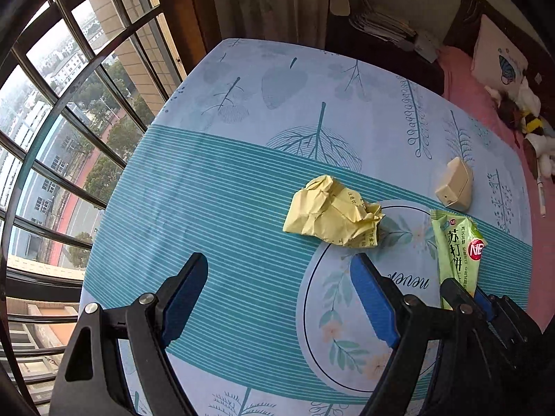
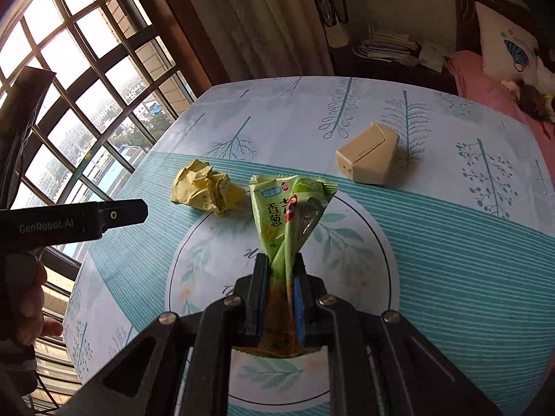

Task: Collect trash
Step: 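Grasp the yellow crumpled paper with the left gripper while the right gripper holds the packet, then carry the yellow paper and green packet down toward the bin with both grippers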

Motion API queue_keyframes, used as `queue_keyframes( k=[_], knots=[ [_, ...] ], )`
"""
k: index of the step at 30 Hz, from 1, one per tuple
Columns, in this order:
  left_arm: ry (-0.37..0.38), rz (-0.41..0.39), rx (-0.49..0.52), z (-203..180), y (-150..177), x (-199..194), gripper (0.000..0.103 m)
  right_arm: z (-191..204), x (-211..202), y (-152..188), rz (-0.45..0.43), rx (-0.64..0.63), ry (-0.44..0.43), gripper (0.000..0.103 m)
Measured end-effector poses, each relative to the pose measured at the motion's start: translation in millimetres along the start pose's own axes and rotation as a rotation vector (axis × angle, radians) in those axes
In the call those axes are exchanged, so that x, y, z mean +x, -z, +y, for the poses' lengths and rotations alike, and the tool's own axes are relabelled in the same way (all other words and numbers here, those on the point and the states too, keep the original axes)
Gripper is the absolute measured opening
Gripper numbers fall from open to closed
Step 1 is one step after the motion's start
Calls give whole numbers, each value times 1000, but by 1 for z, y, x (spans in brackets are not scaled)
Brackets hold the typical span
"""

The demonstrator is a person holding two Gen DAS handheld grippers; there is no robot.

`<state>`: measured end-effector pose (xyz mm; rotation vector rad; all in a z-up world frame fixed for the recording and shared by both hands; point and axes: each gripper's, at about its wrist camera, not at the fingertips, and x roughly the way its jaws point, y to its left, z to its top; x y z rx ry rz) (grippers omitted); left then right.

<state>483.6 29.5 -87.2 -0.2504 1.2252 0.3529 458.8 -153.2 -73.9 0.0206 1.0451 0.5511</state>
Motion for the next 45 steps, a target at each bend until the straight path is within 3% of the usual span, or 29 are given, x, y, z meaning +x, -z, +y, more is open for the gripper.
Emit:
queue_keyframes(
  k=[7,14,18,25,35,45],
  knots=[
    [64,54,-26,-13,-26,32,83,-15,10,-5,-4,41,-8,13],
    [108,99,-79,-7,-32,61,83,-19,19,-1,18,50,-18,13],
    [156,81,-73,-9,-32,61,61,-22,19,2,23,60,-15,13],
    [116,20,-18,-17,-21,42,52,-22,13,9,24,74,-8,13],
    [111,-24,68,-12,28,-8,51,-1,-22,30,-4,77,7,13],
    [176,-124,202,38,132,-109,51,58,-97,93,-43,113,53,13]
  ],
)
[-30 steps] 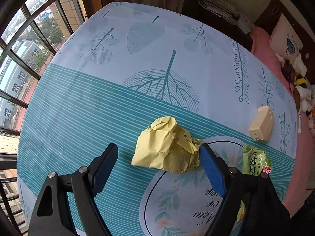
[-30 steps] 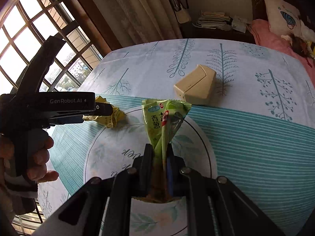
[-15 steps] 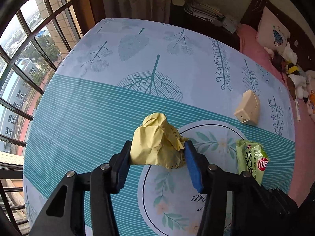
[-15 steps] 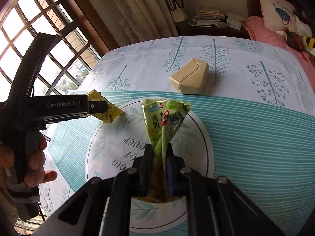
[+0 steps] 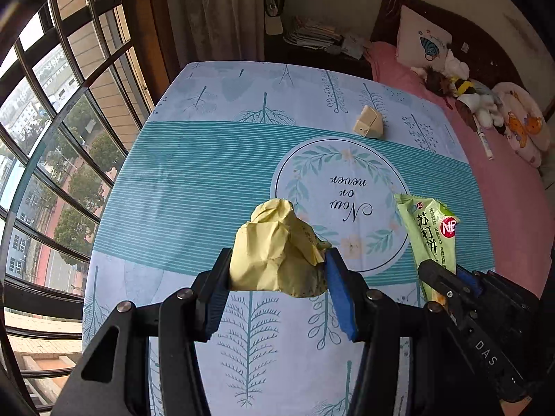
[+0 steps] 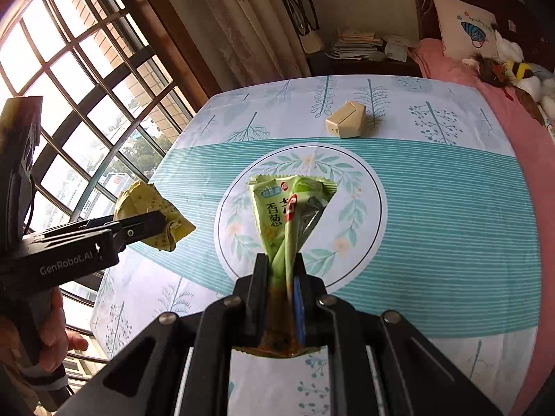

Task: Collect trash
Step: 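Carry the yellow paper and green packet down toward the bin with both grippers, then open both grippers over the bin to drop the paper and packet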

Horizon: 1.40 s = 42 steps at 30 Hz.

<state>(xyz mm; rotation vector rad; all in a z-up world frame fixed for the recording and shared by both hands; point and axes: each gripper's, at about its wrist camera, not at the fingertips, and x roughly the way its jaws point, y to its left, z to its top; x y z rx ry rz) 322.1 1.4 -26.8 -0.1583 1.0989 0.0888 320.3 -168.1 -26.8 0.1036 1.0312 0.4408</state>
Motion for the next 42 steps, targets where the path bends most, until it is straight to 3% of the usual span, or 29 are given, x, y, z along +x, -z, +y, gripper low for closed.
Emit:
queue_keyframes(
  k=[10,15,22,31,42],
  knots=[
    [115,-49,162,52,121,-102,51,85,-82,114,-61,100,65,13],
    [144,-36,227,73,172,-123,51,117,-100,167,-40,156,73,13],
    [185,41,249,86,222,-126,51,135,-120,210,21,174,83,13],
    [176,138,279,75,275,-99,51,132,-98,269,160,195,90,13],
    [156,321,284,49,358,21,51,81,6,378,363,310,105,13]
  ],
)
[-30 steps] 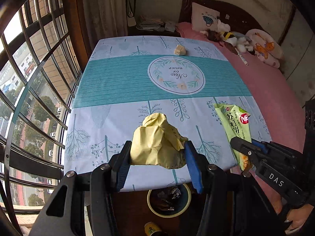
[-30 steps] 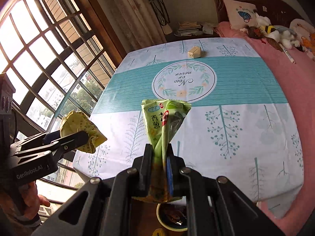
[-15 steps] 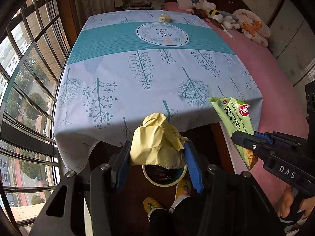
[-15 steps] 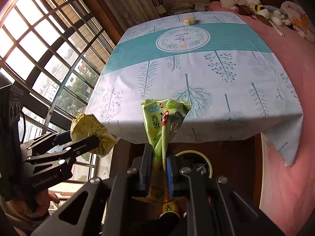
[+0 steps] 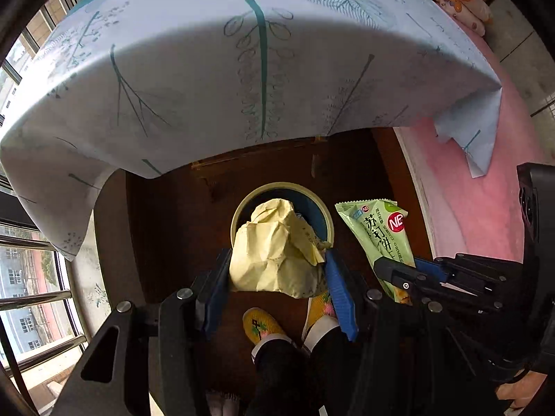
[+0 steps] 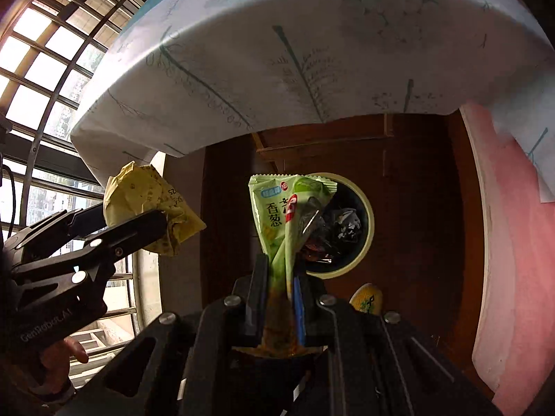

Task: Collect trash
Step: 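Open both grippers over the bin to drop the paper and packet, then move both grippers back up toward the beige box on the table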

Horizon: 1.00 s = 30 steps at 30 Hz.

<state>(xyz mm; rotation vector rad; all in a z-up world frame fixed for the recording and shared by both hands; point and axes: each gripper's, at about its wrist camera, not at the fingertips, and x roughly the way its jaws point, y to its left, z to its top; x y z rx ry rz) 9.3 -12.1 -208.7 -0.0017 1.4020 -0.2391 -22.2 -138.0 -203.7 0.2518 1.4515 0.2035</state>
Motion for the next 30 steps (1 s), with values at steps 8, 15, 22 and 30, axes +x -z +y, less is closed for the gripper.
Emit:
queue_keyframes(
  k=[8,15,22,30],
  knots=[
    [17,94,-13,-1,16,112,54,-52,109,6,81,102,8,14],
    [-13,123,-45,4,6,168,78,-82,168,-4,126,190,-44,31],
    [-45,140,-83,13,-1,177,99,-87,179,-17,114,186,-60,52],
    [-86,123,-107,14,-9,148,99,-79,160,-30,66,128,-47,70]
  ],
)
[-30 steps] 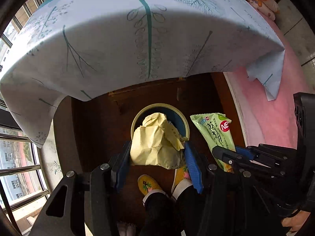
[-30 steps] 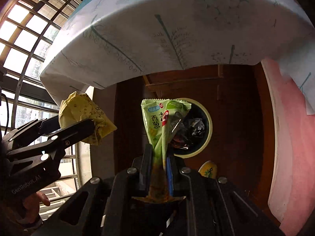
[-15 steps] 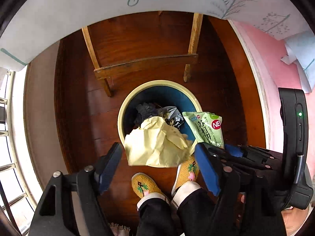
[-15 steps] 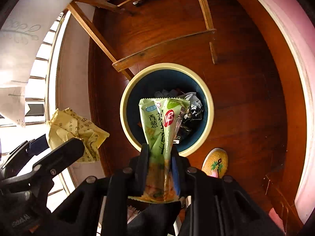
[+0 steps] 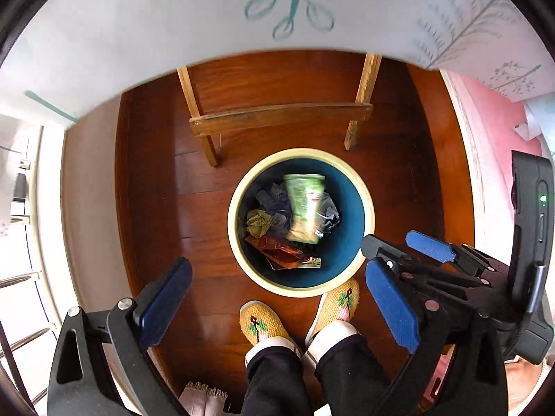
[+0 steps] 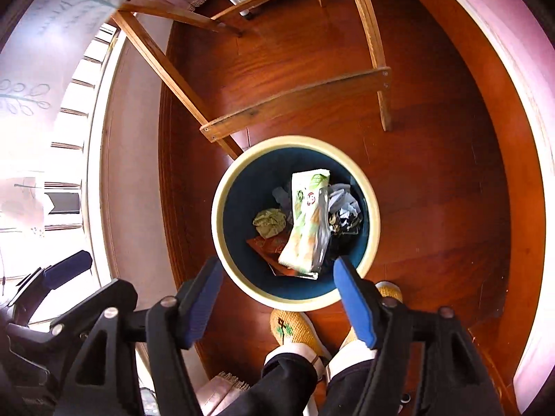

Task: Collect trash
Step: 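Move both grippers back up toward the beige box on the table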

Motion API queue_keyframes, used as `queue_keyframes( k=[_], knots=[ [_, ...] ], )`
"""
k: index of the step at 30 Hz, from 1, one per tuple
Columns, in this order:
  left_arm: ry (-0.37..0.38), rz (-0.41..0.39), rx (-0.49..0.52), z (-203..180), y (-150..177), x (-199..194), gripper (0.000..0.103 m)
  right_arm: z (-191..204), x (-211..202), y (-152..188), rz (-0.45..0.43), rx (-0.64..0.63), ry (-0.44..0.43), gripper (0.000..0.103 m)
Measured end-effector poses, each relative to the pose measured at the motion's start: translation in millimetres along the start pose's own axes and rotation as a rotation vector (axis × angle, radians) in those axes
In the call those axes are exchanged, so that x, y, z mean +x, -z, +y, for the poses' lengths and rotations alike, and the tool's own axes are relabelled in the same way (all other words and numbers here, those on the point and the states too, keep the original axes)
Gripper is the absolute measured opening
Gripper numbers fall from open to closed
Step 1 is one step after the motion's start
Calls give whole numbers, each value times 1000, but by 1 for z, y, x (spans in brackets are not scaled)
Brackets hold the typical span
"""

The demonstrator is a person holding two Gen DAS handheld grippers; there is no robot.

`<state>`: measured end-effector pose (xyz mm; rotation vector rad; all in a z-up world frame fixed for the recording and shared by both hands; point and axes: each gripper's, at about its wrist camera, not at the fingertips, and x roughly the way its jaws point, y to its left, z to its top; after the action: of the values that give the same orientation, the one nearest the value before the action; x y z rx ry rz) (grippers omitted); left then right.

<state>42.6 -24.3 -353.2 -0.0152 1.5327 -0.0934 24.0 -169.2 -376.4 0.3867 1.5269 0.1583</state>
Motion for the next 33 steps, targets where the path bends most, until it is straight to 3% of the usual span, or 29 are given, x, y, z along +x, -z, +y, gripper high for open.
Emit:
queue_keyframes(
  k=[11,22,33],
  knots=[
    [-23,-37,53,-5,3,-93,99,33,-67,1,-32,-32,-5,70],
    [-36,-181,128,1,15,-226,99,89,-177,26,-34,-171,-5,70],
    [-59,-416,202,9,-1,-341,99,140,-302,18,-289,-259,25,70]
  ],
)
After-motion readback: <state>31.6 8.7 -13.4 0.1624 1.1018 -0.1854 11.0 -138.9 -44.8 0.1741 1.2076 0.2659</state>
